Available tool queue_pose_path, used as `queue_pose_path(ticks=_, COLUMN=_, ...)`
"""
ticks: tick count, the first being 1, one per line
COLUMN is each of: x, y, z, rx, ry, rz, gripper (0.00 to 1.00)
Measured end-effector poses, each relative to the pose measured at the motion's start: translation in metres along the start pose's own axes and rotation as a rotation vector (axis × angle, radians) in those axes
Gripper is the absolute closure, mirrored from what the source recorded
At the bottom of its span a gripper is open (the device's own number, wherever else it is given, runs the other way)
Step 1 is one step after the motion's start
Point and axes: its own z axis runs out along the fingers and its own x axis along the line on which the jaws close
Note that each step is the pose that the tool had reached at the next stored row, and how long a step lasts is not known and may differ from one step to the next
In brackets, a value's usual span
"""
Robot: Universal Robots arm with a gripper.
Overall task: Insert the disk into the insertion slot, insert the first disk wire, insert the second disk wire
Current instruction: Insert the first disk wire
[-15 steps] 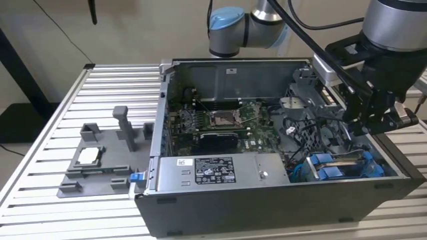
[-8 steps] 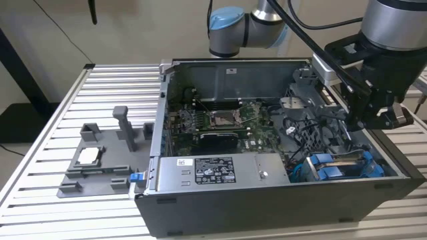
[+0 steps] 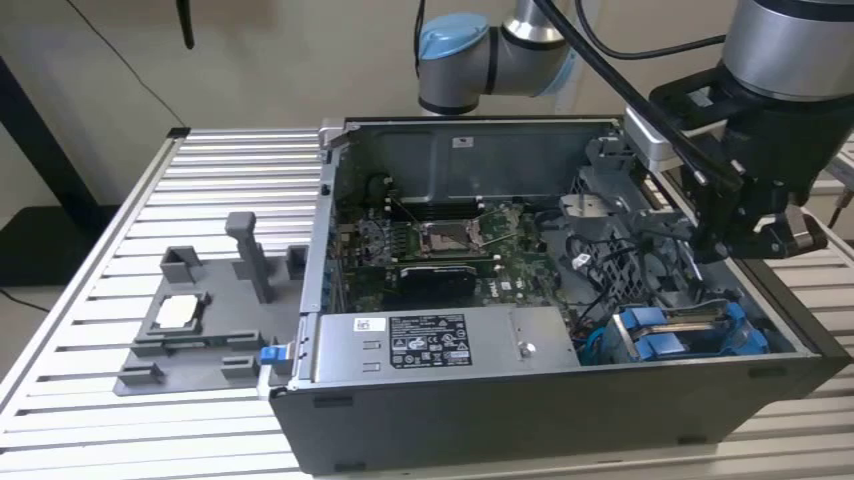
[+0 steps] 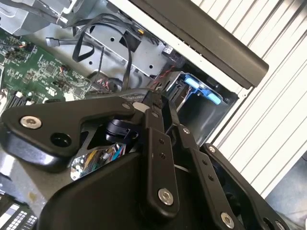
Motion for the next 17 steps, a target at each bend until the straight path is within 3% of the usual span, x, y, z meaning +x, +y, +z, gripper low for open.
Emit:
queue_pose_path(ticks=4, x=0.0002, y=-0.0025, z=0.0012, rx=-0.0109, ry=0.0031, rz=0.000, gripper=0.81)
queue_pose_path(ticks=12, x=0.0013, y=-0.0120, z=0.0060, rx=-0.0417, ry=0.0245, rz=-0.001, gripper=0.81)
queue_pose_path(ticks=17, x=0.0018, y=-0.0125, z=0.0102, rx=-0.0468, ry=0.0344, rz=0.020, gripper=0.81)
